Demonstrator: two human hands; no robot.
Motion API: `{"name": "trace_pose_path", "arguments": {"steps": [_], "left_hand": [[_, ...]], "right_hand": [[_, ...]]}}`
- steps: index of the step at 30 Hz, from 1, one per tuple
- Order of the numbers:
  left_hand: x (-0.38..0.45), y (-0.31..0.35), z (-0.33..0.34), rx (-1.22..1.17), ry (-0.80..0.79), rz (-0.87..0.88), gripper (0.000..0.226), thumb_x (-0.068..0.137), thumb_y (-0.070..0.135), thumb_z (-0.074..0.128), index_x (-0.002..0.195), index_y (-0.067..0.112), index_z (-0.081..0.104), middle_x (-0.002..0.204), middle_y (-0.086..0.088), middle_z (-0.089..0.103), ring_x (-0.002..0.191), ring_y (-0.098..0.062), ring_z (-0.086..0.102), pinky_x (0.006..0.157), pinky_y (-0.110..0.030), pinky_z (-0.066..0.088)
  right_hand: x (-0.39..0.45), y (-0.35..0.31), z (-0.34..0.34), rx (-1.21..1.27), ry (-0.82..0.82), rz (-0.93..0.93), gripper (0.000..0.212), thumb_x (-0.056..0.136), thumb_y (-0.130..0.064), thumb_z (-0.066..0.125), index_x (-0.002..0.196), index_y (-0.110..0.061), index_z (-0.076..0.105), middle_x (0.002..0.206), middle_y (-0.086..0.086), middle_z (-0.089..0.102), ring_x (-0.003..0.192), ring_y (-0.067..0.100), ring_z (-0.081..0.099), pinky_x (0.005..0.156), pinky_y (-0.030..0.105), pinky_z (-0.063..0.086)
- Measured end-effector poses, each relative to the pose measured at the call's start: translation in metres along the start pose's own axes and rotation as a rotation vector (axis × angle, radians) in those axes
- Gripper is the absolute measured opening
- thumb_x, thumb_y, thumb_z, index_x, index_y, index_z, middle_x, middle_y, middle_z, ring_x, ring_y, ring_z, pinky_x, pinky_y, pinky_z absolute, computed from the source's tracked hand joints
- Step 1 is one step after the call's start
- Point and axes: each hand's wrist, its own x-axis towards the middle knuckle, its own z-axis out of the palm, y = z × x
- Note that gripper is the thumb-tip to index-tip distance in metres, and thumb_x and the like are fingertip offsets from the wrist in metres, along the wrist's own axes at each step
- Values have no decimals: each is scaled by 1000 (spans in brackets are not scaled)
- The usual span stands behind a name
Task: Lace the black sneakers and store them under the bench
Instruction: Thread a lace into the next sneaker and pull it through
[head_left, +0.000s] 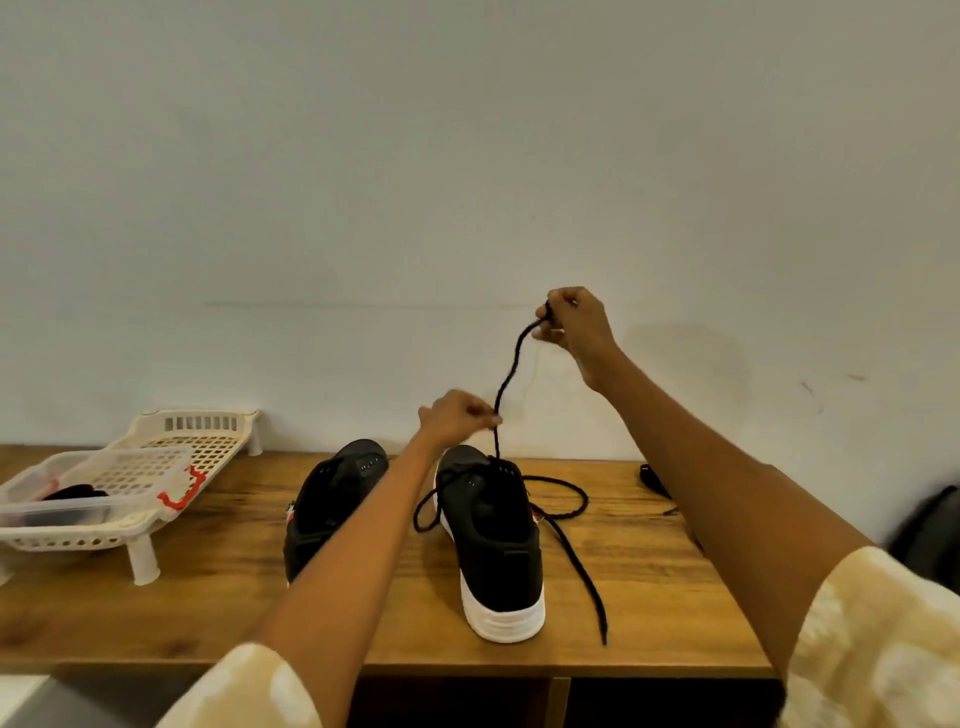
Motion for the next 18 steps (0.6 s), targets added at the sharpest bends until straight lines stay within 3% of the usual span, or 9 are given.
{"name": "trace_pose_path", "arguments": {"steps": [2,4,5,9,14,16,18], "left_hand": [[3,21,-19,-189,118,17,12,83,36,70,83,25,72,92,-1,72,102,-24,62,97,-48,44],[6,49,-36,-339,238,50,9,84,30,70,82,21,71,90,-3,72,98,-23,65,91,-46,50],[6,65,-44,-377,255,83,7,84,26,69,84,19,71,91,-4,72,97,-22,66,88,-43,50],[5,107,-57,-365,217,155,6,85,18,69,90,15,71,90,-3,71,94,-20,67,81,-36,52],[-13,73,-44,-333,259,55,18,91,32,61,92,15,62,93,-6,65,91,-22,62,84,-38,49],[-26,48,-33,-291,254,-30,25,94,37,55,86,13,56,92,-11,62,81,-23,55,78,-36,47],[-36,23,-20,-185,163,-120,32,94,36,55,71,16,46,77,-10,52,68,-22,47,66,-31,41]], "right_hand": [[-12,14,-8,-395,-191,73,4,96,-10,52,99,-9,54,78,8,60,58,15,57,56,21,55],[-27,32,-9,-759,-402,146,24,94,-12,56,118,-8,54,82,9,63,54,10,59,53,16,53],[-34,39,-5,-828,-454,155,29,95,-14,56,123,-6,54,83,9,64,53,9,59,52,14,53],[-45,40,20,-622,-298,118,26,95,-14,56,112,4,64,72,3,62,57,12,56,58,16,53],[-32,-2,23,-479,-181,-7,18,95,-15,55,101,-2,66,75,5,63,60,13,60,63,20,55],[-31,-7,19,-459,-163,-6,15,95,-14,55,98,-4,66,75,6,63,59,13,58,61,18,54],[-34,-3,15,-389,-101,10,14,94,-12,55,98,-3,65,73,5,61,58,12,56,59,17,55]]}}
